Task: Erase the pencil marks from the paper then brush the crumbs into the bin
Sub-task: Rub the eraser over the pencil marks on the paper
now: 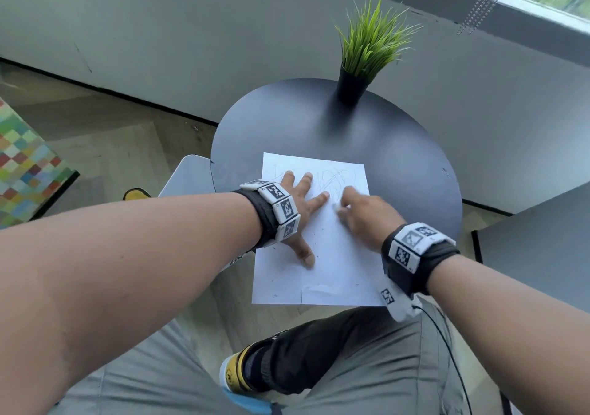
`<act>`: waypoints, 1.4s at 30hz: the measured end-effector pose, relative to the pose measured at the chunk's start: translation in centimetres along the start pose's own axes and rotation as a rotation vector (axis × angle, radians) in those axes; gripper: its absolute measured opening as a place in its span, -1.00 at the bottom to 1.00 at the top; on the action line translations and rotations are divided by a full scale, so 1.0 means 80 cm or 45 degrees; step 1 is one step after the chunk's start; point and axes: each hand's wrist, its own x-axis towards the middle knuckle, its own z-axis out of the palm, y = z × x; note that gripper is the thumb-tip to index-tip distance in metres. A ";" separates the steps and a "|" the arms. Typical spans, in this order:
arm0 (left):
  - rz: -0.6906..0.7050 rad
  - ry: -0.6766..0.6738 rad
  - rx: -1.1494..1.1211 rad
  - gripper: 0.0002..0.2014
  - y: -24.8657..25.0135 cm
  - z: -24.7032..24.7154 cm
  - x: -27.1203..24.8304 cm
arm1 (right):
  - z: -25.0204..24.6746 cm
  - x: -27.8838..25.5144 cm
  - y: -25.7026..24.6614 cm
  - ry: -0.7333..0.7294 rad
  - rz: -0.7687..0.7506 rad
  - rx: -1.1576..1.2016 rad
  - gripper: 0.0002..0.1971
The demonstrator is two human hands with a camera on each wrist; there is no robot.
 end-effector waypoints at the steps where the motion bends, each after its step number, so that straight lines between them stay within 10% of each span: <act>1: -0.001 -0.003 -0.002 0.42 0.000 0.000 -0.001 | -0.004 0.004 0.005 0.049 0.071 0.003 -0.78; 6: 0.005 0.003 -0.012 0.43 -0.001 0.001 0.001 | 0.024 -0.045 -0.036 -0.190 -0.353 -0.024 -0.84; 11: 0.005 0.007 -0.010 0.43 -0.001 0.002 0.000 | -0.008 -0.007 0.007 0.017 0.040 -0.051 -0.78; 17: 0.001 -0.014 -0.013 0.46 0.000 0.000 -0.001 | 0.020 -0.055 -0.028 -0.265 -0.411 -0.111 -0.90; 22: -0.022 -0.021 -0.007 0.45 0.003 -0.002 -0.004 | -0.002 0.000 0.023 0.048 0.113 0.069 -0.75; 31: 0.023 0.140 0.043 0.00 -0.001 -0.018 -0.013 | 0.013 -0.027 0.015 0.009 0.011 0.011 -0.77; 39: 0.020 0.024 -0.059 0.42 -0.005 0.014 -0.013 | 0.031 -0.074 -0.039 -0.163 -0.479 -0.241 -0.80; 42: 0.046 0.006 -0.065 0.44 -0.009 0.015 -0.011 | 0.012 -0.036 -0.020 -0.054 -0.256 -0.249 -0.81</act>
